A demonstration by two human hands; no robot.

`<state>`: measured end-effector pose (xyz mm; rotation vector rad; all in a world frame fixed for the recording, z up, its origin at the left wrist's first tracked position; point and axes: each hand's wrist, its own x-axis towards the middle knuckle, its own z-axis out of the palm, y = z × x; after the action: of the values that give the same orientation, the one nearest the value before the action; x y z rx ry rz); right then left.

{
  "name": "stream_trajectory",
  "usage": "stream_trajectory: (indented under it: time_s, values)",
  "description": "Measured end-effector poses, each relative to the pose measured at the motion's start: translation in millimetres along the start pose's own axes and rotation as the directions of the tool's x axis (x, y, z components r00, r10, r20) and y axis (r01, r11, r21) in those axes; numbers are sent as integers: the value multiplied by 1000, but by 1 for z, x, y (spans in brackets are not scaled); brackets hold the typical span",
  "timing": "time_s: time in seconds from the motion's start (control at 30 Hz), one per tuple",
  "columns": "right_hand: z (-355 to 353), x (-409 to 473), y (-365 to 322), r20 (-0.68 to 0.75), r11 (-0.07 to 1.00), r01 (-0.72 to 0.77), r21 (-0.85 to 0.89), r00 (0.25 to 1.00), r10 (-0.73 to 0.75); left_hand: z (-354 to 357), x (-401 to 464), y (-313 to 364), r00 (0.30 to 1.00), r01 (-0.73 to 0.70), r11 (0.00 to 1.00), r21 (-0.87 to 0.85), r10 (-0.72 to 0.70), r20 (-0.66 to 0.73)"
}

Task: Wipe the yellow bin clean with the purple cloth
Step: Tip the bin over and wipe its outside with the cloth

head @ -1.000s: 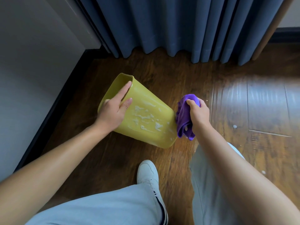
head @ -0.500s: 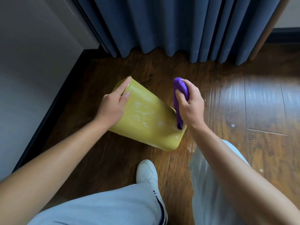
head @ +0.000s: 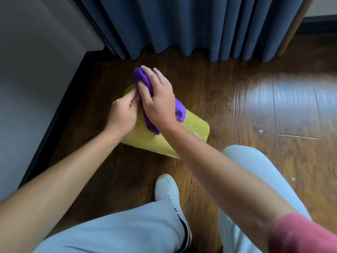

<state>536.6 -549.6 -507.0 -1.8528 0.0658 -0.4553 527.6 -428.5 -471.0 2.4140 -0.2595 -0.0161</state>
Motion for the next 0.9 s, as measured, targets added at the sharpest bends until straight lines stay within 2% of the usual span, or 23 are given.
stream_trajectory:
  time_s: [0.17, 0.3, 0.5, 0.7, 0.9]
  values:
    - [-10, -5, 22, 27, 997, 37, -62, 999, -35, -7, -2, -7, 998, 61, 998, -8, -61, -33]
    - [-19, -19, 68, 63, 973, -36, -229, 997, 52, -22, -1, -21, 977, 190, 981, -28, -192, -94]
    - [-26, -20, 106, 20, 909, -211, -359, 972, 233, -28, 6, -31, 948, 282, 953, -113, -295, -118]
    - [-56, -24, 130, 46, 880, -421, -219, 897, 440, -28, 13, -34, 945, 293, 950, -106, -305, -121]
    - [-71, -21, 145, 23, 828, -560, -33, 828, 561, -30, 13, -38, 941, 303, 946, -113, -316, -125]
